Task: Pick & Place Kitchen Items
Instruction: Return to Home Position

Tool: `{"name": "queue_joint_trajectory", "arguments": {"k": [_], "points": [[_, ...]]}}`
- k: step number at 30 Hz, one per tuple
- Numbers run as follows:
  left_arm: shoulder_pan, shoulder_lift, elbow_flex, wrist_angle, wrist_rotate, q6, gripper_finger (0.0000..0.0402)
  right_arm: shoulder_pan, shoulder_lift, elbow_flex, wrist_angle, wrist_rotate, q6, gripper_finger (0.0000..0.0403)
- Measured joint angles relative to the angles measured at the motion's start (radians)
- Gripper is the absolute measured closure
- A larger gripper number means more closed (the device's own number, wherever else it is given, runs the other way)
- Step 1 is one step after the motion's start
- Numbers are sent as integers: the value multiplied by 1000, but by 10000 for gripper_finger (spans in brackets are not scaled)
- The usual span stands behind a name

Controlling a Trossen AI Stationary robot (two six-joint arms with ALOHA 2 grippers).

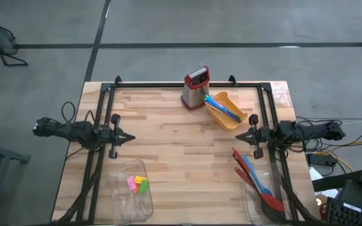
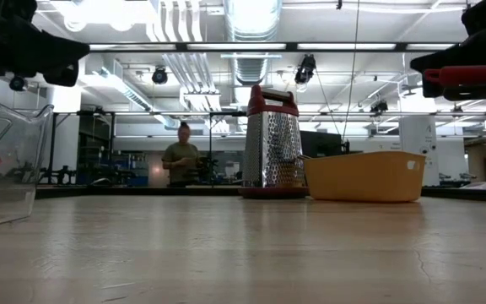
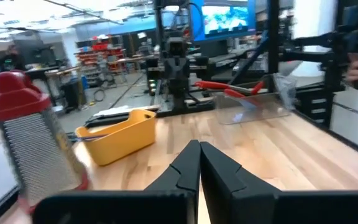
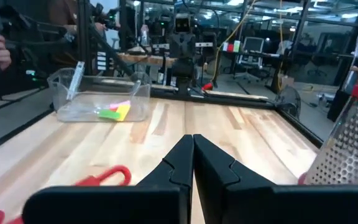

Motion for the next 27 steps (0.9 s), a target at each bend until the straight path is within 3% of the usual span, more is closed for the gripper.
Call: {"name": "queue_joint_trajectory", "arguments": {"k": [5,27], "points": [[0,2,0,3,-56,-1,390,0,-6,-20,10,45,-64,394],[0,18,0,3,-54,-13,381,0,17,-19,9,41,-67,394]]}}
